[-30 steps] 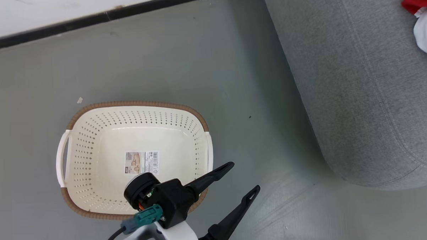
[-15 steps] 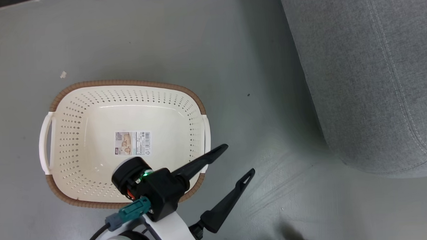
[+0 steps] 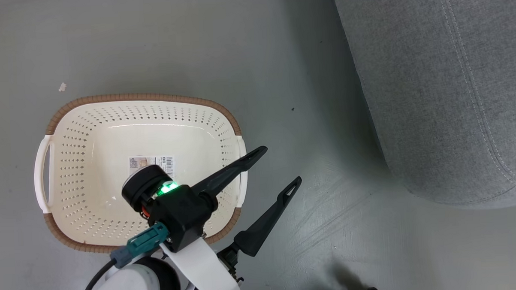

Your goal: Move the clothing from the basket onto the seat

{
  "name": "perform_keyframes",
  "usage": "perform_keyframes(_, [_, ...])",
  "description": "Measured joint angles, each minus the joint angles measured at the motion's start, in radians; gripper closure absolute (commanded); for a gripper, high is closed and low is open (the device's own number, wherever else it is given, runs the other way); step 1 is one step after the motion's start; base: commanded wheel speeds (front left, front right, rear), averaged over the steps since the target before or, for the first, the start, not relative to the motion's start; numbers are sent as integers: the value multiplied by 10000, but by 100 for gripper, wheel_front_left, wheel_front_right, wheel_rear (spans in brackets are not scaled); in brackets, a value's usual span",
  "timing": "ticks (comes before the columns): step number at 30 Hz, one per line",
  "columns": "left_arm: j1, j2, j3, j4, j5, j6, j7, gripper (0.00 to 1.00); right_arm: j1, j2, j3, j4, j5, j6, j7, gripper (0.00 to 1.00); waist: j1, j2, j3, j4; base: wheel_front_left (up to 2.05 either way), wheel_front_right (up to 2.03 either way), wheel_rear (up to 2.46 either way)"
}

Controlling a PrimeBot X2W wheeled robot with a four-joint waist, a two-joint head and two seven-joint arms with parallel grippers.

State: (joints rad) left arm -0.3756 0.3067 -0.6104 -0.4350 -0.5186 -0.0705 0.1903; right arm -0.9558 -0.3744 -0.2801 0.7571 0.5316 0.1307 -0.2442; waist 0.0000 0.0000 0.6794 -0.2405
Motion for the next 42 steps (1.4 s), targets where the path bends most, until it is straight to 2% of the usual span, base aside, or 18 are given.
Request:
perform_keyframes(14, [-281, -178, 36, 685, -136, -215, -642, 0, 694, 21, 148, -619, 33, 0, -38, 0, 0, 0, -485, -81, 0, 0, 0])
perform_keyframes(24, [-272, -219, 339, 1501, -441, -259, -1206, 0, 1795, 330, 451, -2648, 23, 0, -69, 0, 0, 0, -1161, -134, 0, 0, 0])
perform_keyframes(30, [-227, -286, 792, 1898, -441, -104, -1615, 0, 2266, 754, 1191, -3501, 17, 0, -82, 0, 0, 0, -1550, -107, 0, 0, 0])
perform_keyframes(42, [538, -646, 1979, 2855, -773, 621, -2800, 0, 3238, 1607, 3898, -4529, -698, 0, -115, 0, 0, 0, -2602, 290, 0, 0, 0])
